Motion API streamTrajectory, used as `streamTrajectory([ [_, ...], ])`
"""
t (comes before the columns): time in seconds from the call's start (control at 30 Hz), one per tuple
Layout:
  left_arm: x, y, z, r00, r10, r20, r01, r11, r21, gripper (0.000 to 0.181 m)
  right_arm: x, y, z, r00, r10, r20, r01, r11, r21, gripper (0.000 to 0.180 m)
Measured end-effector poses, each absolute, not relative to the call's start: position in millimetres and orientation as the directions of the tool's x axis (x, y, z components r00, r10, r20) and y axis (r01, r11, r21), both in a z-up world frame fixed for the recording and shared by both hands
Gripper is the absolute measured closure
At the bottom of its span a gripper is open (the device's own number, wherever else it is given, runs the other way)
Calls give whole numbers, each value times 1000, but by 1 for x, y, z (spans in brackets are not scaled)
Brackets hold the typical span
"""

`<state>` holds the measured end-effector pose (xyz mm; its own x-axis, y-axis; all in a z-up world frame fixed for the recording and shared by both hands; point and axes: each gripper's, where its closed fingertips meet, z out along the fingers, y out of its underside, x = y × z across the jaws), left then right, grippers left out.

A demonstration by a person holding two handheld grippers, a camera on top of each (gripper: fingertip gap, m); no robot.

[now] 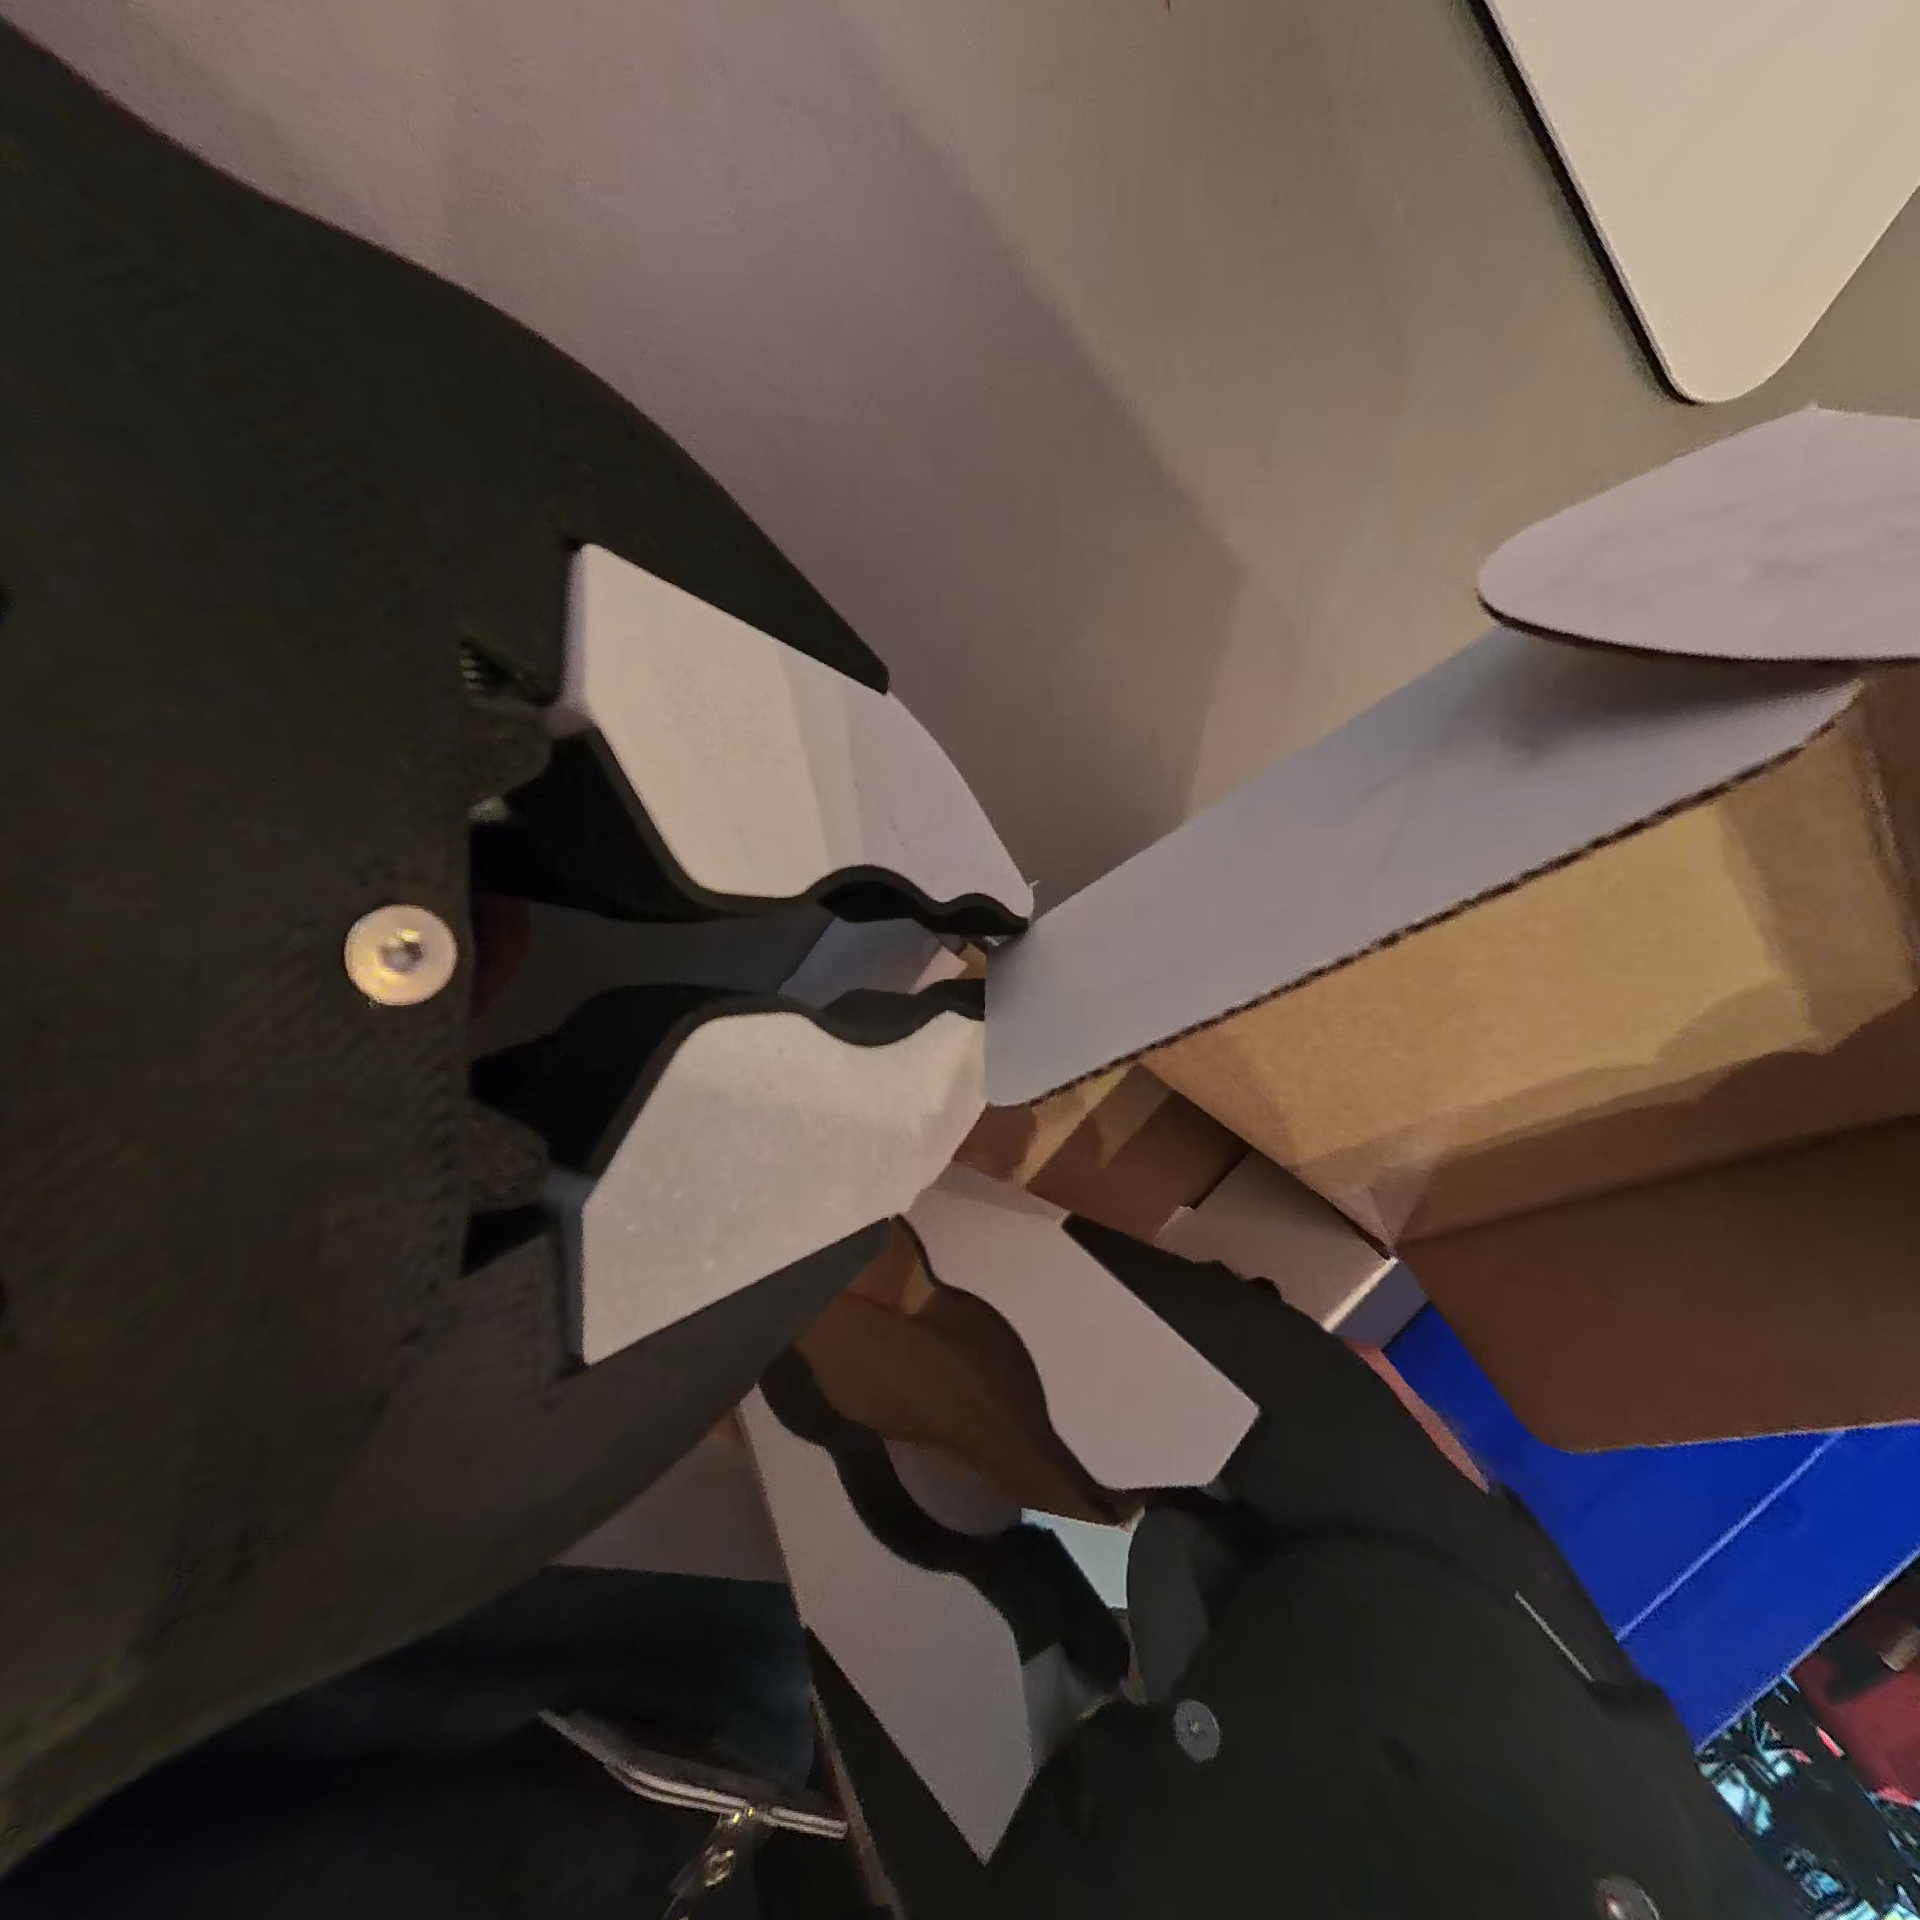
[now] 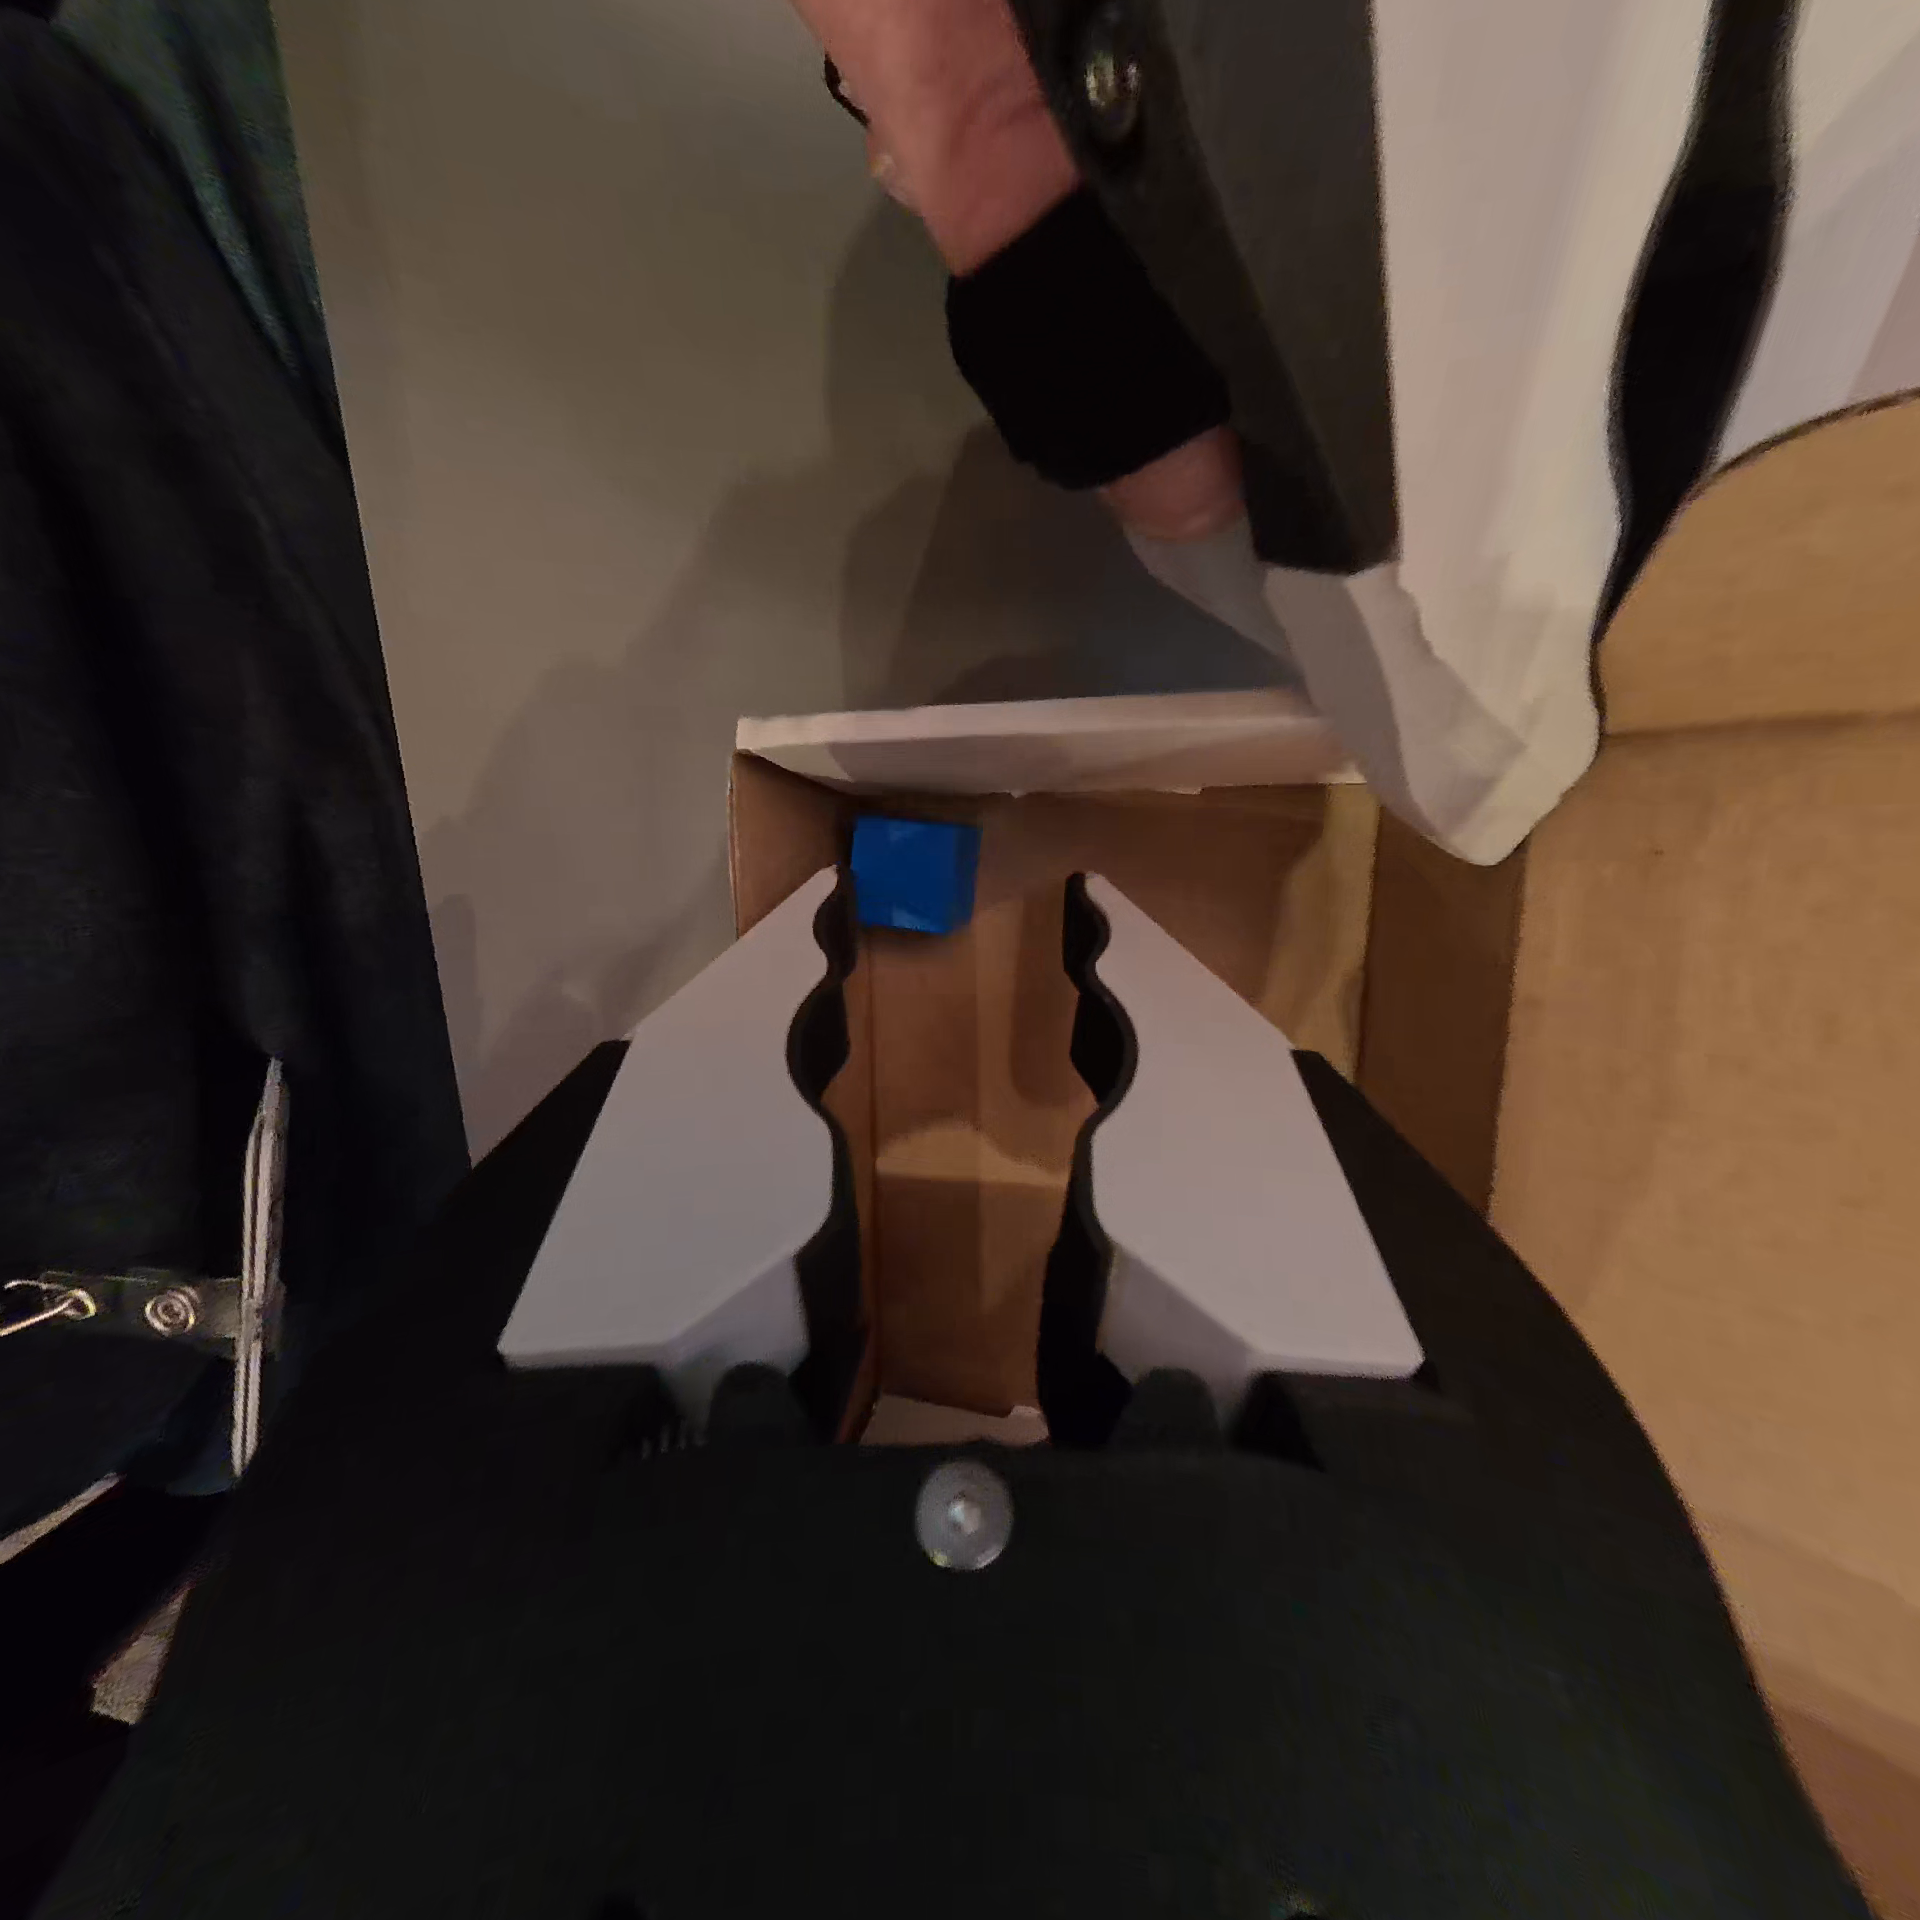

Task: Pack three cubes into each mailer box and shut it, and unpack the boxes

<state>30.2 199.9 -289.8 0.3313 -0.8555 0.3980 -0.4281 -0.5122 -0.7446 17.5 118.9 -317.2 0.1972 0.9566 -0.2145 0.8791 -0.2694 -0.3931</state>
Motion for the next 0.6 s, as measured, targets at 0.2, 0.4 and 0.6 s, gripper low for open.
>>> streamTrajectory([
  [0.2,30,200,-291,330,-857,396,-432,-510,-744,172,21,131,-315,266,949,-169,854,-313,-415,162],
  [0.4,29,201,-291,333,-854,399,-431,-514,-742,173,28,133,-307,280,953,-120,855,-304,-421,151],
  [0.6,31,199,-291,328,-856,400,-433,-512,-742,173,32,133,-324,207,978,-32,921,-206,-331,148],
])
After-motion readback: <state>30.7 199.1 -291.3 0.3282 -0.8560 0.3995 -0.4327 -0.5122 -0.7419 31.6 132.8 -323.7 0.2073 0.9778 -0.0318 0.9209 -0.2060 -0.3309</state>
